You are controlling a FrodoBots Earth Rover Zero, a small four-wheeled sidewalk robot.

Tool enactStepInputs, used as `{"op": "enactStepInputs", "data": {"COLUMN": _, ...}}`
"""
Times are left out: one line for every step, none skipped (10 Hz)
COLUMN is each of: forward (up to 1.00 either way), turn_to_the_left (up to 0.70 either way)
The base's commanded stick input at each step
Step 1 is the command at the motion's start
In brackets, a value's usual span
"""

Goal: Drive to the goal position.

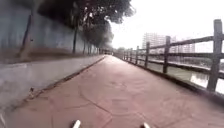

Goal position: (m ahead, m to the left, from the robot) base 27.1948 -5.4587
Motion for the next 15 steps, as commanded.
{"op": "enactStepInputs", "data": {"forward": 0.70, "turn_to_the_left": 0.00}}
{"op": "enactStepInputs", "data": {"forward": 0.70, "turn_to_the_left": 0.00}}
{"op": "enactStepInputs", "data": {"forward": 0.70, "turn_to_the_left": 0.00}}
{"op": "enactStepInputs", "data": {"forward": 0.70, "turn_to_the_left": 0.00}}
{"op": "enactStepInputs", "data": {"forward": 0.70, "turn_to_the_left": 0.00}}
{"op": "enactStepInputs", "data": {"forward": 0.70, "turn_to_the_left": 0.00}}
{"op": "enactStepInputs", "data": {"forward": 0.70, "turn_to_the_left": 0.00}}
{"op": "enactStepInputs", "data": {"forward": 0.70, "turn_to_the_left": 0.00}}
{"op": "enactStepInputs", "data": {"forward": 0.70, "turn_to_the_left": 0.00}}
{"op": "enactStepInputs", "data": {"forward": 0.70, "turn_to_the_left": 0.00}}
{"op": "enactStepInputs", "data": {"forward": 0.70, "turn_to_the_left": 0.00}}
{"op": "enactStepInputs", "data": {"forward": 0.70, "turn_to_the_left": 0.00}}
{"op": "enactStepInputs", "data": {"forward": 0.70, "turn_to_the_left": 0.00}}
{"op": "enactStepInputs", "data": {"forward": 0.70, "turn_to_the_left": 0.00}}
{"op": "enactStepInputs", "data": {"forward": 0.70, "turn_to_the_left": 0.00}}
